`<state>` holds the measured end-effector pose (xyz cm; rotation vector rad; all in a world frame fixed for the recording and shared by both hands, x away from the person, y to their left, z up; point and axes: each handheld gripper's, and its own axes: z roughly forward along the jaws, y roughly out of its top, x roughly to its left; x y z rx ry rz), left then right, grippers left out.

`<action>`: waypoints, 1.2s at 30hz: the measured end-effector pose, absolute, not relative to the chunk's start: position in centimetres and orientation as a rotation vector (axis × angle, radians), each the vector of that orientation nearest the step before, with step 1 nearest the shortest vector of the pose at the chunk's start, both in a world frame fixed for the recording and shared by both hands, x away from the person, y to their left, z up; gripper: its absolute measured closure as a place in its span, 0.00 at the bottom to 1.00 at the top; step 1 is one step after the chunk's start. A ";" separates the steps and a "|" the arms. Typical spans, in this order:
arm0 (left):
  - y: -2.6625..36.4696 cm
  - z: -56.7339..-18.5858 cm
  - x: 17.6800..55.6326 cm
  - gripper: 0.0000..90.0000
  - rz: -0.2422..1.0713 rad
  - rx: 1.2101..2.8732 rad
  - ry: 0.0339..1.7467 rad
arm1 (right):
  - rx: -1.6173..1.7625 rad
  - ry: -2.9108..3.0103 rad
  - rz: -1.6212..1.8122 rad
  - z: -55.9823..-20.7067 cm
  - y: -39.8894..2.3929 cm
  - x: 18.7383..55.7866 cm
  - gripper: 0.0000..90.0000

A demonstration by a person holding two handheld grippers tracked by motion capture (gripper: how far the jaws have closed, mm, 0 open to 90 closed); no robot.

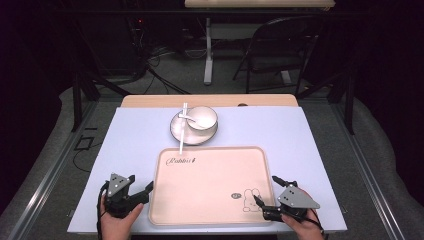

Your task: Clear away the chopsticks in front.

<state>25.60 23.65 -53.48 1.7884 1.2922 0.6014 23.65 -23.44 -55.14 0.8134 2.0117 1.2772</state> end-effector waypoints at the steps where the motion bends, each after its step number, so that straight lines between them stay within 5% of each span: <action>1: 23.7 -53.5 25.6 0.32 0.601 1.789 1.293 | 0.813 2.012 1.276 -55.1 -23.5 23.6 0.16; 19: 23.6 -52.7 26.0 0.30 0.551 1.774 1.327 | 0.820 2.014 1.287 -55.2 -23.4 23.7 0.16; 20: 23.4 -52.1 26.9 0.30 0.479 1.788 1.349 | 0.820 2.014 1.287 -55.2 -23.4 23.7 0.16; 21: 23.4 -52.1 26.9 0.17 0.479 1.788 1.349 | 0.820 2.014 1.287 -55.2 -23.4 23.7 0.16; 22: 23.4 -52.1 26.9 0.17 0.479 1.788 1.349 | 0.826 2.015 1.300 -55.2 -23.4 23.5 0.16; 36: 22.1 -49.4 30.0 0.34 0.482 1.895 1.300 | 0.861 1.995 1.302 -55.1 -23.7 23.6 0.16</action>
